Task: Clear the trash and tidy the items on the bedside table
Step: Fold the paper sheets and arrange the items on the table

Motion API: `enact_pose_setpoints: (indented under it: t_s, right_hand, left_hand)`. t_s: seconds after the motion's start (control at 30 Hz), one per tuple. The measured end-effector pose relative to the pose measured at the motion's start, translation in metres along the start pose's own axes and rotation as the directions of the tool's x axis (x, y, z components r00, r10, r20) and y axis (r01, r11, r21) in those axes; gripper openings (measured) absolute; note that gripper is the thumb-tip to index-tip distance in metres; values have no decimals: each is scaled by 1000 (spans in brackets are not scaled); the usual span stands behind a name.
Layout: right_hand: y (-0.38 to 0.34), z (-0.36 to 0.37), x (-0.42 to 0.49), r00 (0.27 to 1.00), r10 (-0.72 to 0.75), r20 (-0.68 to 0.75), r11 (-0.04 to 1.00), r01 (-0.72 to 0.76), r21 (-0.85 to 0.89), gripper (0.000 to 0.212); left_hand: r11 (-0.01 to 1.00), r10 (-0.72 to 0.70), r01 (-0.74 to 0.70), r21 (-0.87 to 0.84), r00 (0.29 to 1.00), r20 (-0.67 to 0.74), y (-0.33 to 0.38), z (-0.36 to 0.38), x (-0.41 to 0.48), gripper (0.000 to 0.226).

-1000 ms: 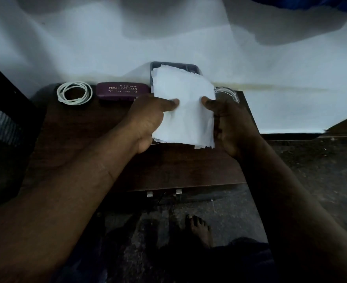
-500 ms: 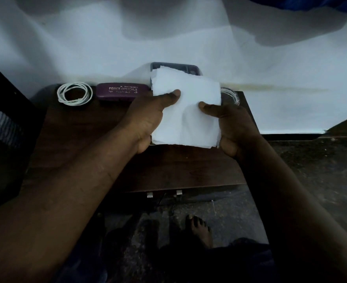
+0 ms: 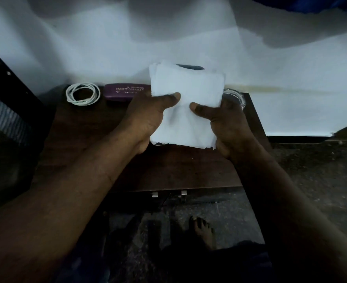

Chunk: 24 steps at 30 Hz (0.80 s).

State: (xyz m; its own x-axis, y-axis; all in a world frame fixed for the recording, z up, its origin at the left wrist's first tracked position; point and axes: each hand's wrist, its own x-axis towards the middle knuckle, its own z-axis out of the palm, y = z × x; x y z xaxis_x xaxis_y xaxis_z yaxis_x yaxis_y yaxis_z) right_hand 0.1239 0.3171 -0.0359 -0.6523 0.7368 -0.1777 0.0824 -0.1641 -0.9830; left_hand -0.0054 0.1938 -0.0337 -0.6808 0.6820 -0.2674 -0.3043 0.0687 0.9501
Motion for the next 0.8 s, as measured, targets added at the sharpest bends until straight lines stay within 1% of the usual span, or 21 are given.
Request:
enact_pose_setpoints:
  t_s: [0.1,0.23,0.33,0.43,0.53,0.63,0.67,0.7,0.73,0.8]
  right_hand:
    - [2,17,0,999,-42,-28,994,38,-106,27]
    - [4,47,-3,998,-48,-28,986,43,-164,34]
    - [8,72,-6,999,-47,-1,973,46,-225,26]
    - [11,98,-11,997,-77,-1,947,73,-313,20]
    - [12,128,-16,981,-188,-40,900,156,-408,27]
    - [12,151,-20,945,-321,-63,836,251,-488,37]
    - [14,158,-21,938,-342,-51,818,271,-508,41]
    - [16,163,-23,933,-358,-29,790,286,-542,44]
    - [19,167,-24,930,-366,1,751,296,-591,46]
    - [28,174,-24,935,-350,59,677,295,-674,42]
  left_hand:
    - [999,28,-28,34,1000,-5,-2,-15,-6,23]
    - [996,86,-84,30,994,-69,-5,-46,-12,15]
    - [992,120,-113,62,985,-126,-4,-77,-17,27]
    - [989,134,-123,77,980,-149,-2,-105,-21,22]
    - [982,187,-178,68,968,-166,4,-130,-25,25]
    - [971,237,-230,60,955,-180,5,-149,-24,44]
    - [975,221,-213,63,957,-186,3,-153,-23,49]
    - [981,191,-182,66,965,-182,0,-158,-21,51]
    - [986,156,-141,93,972,-173,-3,-161,-19,47]
    - [978,97,-59,201,978,-184,-11,-166,-15,37]
